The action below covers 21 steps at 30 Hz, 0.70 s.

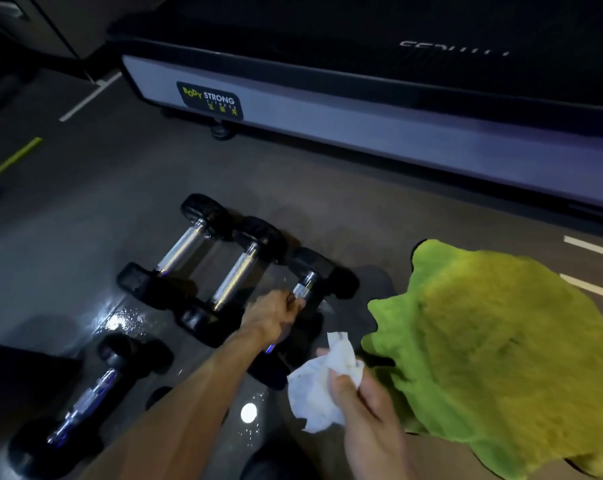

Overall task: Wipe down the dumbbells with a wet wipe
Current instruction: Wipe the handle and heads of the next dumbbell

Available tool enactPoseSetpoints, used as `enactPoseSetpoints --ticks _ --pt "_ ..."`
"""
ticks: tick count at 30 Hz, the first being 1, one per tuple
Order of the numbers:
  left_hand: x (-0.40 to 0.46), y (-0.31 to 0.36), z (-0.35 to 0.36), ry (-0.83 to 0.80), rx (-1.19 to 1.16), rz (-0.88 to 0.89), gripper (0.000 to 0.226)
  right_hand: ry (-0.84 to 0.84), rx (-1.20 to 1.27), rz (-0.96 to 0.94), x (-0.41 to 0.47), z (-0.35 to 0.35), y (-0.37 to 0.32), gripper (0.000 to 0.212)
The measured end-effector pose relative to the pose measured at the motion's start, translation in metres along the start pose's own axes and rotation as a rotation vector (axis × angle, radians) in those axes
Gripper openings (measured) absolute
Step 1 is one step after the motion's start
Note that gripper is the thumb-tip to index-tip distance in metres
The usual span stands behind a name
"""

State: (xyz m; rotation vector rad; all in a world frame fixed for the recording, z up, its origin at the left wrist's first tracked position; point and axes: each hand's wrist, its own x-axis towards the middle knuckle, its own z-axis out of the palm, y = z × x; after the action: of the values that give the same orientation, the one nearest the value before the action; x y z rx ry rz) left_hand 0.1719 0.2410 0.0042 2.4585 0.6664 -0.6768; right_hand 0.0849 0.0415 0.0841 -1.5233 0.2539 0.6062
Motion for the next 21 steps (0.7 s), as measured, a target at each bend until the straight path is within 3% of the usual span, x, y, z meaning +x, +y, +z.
enactPoseSetpoints --ticks 6,8,12,14,17,21 --pt "0.007 -0.007 0.005 -0.032 -0.02 -0.006 0.046 0.012 0.077 0.083 0.007 0.001 0.002 0.017" --pt "0.003 -0.007 -0.005 -0.024 -0.066 0.021 0.039 -0.011 0.096 0.096 0.009 0.001 -0.001 0.035" --pt "0.001 -0.013 -0.065 0.317 -0.193 0.07 0.011 -0.022 0.159 0.137 0.015 0.004 -0.007 0.021" --pt "0.009 -0.02 -0.093 0.464 -0.221 0.019 0.015 -0.019 0.178 0.16 0.02 0.007 -0.005 0.031" --pt "0.031 -0.041 -0.097 0.336 -0.14 -0.093 0.033 -0.011 0.246 0.193 0.028 0.012 -0.001 0.051" --pt "0.056 -0.063 -0.075 0.186 -0.215 -0.171 0.044 -0.02 0.281 0.208 0.038 0.01 0.0 0.04"
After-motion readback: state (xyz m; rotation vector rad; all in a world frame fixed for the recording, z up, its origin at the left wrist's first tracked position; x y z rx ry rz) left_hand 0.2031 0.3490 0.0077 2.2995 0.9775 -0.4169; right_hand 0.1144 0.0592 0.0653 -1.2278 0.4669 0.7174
